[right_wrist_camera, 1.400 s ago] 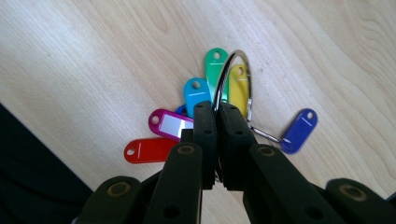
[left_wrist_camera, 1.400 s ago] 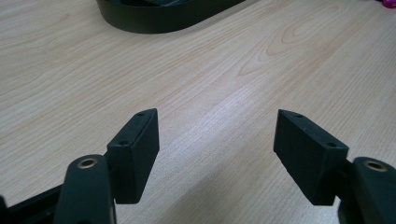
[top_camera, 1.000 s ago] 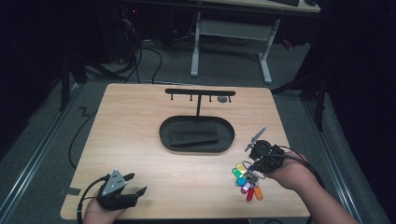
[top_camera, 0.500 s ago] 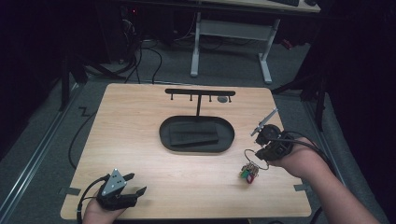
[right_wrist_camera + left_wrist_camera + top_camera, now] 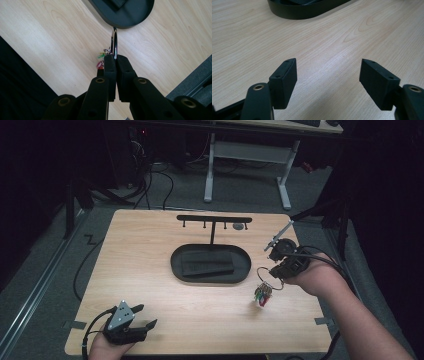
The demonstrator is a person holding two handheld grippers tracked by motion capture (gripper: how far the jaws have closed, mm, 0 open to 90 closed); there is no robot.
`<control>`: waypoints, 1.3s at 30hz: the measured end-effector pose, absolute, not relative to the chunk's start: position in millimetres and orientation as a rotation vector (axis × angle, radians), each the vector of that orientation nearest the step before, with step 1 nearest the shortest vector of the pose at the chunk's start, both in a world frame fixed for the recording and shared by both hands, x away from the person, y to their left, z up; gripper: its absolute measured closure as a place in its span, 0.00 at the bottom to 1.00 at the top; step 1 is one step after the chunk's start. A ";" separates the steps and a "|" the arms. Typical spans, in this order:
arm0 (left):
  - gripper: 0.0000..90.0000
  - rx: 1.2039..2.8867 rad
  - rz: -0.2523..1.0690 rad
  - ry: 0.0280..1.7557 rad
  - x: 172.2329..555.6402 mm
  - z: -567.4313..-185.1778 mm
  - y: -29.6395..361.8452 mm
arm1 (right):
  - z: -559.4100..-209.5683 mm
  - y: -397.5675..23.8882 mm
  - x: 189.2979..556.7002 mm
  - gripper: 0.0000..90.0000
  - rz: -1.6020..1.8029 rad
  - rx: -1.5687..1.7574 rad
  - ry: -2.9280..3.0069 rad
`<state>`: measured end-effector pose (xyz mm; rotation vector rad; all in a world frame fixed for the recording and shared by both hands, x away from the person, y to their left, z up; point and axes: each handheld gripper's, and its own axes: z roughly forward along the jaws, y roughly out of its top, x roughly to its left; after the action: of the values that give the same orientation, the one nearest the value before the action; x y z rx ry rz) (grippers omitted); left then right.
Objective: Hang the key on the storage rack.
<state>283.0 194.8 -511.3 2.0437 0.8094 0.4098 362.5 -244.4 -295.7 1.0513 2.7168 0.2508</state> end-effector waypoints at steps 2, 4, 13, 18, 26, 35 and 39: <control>0.34 2.045 0.409 0.812 283.0 -511.7 194.9 | -294.2 -241.3 366.8 0.98 0.250 1.045 2.714; 0.34 2.048 0.403 0.814 282.9 -512.3 195.0 | -292.0 -237.4 372.0 0.98 0.256 1.033 2.711; 0.34 2.048 0.399 0.808 282.6 -512.7 194.8 | -287.3 -225.9 397.0 0.98 0.281 1.019 2.700; 0.35 2.040 0.392 0.816 281.1 -512.3 196.1 | -282.8 -214.9 416.3 0.98 0.296 1.009 2.693; 0.35 2.036 0.397 0.818 280.2 -512.2 197.7 | -282.5 -206.6 443.0 0.98 0.291 1.019 2.674; 0.35 2.037 0.399 0.828 279.4 -513.4 199.2 | -291.5 -207.9 470.1 0.98 0.298 1.062 2.662; 0.35 2.032 0.401 0.845 279.4 -513.5 203.0 | -297.0 -211.3 485.1 0.98 0.304 1.117 2.643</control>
<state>279.4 203.0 -513.5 2.0316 0.8447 0.4012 485.1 -211.3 -297.0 1.1171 2.6431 0.3035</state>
